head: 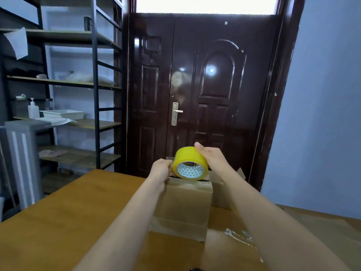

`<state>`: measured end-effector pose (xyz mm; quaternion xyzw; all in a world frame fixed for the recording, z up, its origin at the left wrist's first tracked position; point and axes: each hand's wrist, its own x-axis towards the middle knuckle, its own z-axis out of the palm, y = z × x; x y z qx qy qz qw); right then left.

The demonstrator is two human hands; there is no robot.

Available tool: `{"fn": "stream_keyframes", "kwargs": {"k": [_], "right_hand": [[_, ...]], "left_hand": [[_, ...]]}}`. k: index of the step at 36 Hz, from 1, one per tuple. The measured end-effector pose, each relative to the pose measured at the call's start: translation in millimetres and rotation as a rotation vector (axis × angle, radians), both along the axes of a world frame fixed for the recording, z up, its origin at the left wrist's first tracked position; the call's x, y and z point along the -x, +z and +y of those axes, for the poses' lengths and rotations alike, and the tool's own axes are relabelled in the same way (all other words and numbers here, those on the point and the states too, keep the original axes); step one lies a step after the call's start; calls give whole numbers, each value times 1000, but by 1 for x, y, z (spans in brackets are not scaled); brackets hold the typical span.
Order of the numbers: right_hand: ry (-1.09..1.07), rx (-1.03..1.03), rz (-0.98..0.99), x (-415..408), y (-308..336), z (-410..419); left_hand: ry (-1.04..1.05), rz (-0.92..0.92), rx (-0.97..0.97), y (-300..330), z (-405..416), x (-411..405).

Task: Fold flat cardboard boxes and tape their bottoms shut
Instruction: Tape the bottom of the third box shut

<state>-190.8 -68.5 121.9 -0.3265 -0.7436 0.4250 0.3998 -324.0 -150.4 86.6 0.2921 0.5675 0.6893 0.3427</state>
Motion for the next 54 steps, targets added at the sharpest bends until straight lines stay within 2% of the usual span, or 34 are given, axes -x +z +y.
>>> {"fn": "stream_keyframes", "kwargs": {"k": [2,5,7,9,10,11,15,18,20,22,27,31,36,39,43,49,52,54], "right_hand": [[-10,-134,-104,5,10,1],[-52,-336,-380,4,31,1],[-146,-459,-663,-4,43,0],[-266,-684,-1026,-12,52,-3],[-305,-774,-1132,-16,54,-3],[-326,-815,-1152,-21,55,-2],[-311,-697,-934,-36,53,12],[-171,-454,-719,-48,53,25],[-43,-272,-524,-54,52,28],[40,-128,-368,-59,49,29],[170,96,-151,-64,39,31],[227,214,-14,-67,38,29],[379,291,-15,-82,37,29],[488,316,-126,-98,36,37],[521,277,-221,-118,47,38],[561,297,-158,-134,58,39],[474,229,-185,-135,66,32],[314,63,-373,-131,73,29]], "left_hand": [[54,-11,-25,1,-1,1],[110,3,-61,-1,0,1],[113,21,-86,-3,-1,2],[113,43,-91,-3,-1,4],[103,69,-88,-2,0,5],[91,89,-86,0,1,4],[83,105,-120,9,5,3],[69,163,-166,24,3,-1],[7,127,-209,35,1,-7],[-73,3,-241,49,-3,-15],[-219,-400,-360,84,-3,-22],[-296,-575,-394,101,-2,-27],[-336,-557,-294,107,-2,-33],[-359,-456,-231,109,-4,-36],[-366,-388,-216,111,-7,-37],[-364,-303,-244,118,-13,-30],[-334,-195,-209,114,-17,-24],[-286,-142,-179,105,-19,-21]]}}
